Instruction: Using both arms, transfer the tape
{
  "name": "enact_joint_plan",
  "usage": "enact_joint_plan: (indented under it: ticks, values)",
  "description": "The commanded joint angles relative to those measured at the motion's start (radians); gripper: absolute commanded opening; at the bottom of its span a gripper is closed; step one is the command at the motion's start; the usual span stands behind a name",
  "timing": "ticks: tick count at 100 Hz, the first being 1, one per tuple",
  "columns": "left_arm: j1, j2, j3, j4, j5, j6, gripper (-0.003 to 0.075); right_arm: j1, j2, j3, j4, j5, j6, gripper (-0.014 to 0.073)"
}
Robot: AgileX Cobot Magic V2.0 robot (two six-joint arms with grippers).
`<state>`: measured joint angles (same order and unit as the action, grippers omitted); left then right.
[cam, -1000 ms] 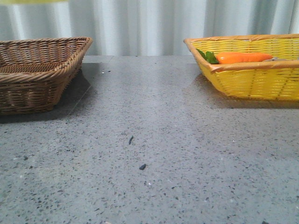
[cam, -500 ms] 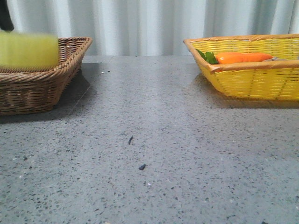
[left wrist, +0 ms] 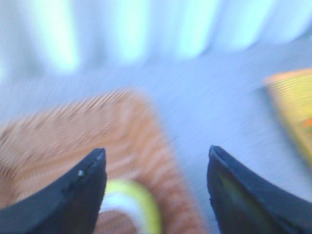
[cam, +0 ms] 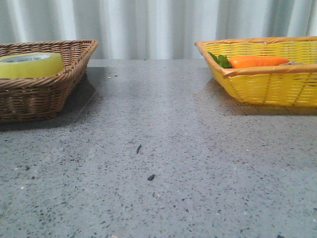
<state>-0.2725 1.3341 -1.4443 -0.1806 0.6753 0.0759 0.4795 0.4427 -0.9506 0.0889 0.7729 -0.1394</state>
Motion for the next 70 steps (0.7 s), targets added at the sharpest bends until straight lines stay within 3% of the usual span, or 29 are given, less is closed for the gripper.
enact_joint_plan:
  ticks: [1,15,32,53,70]
  values:
    - [-0.097,-0.176,0.158,0.012,-0.244,0.002,0.0386,-0.004,-0.091,0.061,-0.044,-0.193,-0.001,-0.0062]
    - [-0.242,-0.387,0.462,0.024,-0.409,0.002,0.0386,-0.004,-0.240,0.203,-0.095,-0.322,-0.001,-0.0062]
    - [-0.294,-0.599,0.751,0.029,-0.494,0.002,0.0386,-0.004,-0.328,0.287,-0.106,-0.339,-0.001,-0.0062]
    - [-0.292,-0.768,0.911,0.027,-0.510,0.002,0.0386,-0.004,-0.335,0.293,-0.106,-0.322,-0.001,-0.0062]
    - [-0.292,-0.794,0.959,0.027,-0.505,0.002,0.0386,-0.004,-0.335,0.293,-0.106,-0.322,-0.001,-0.0062]
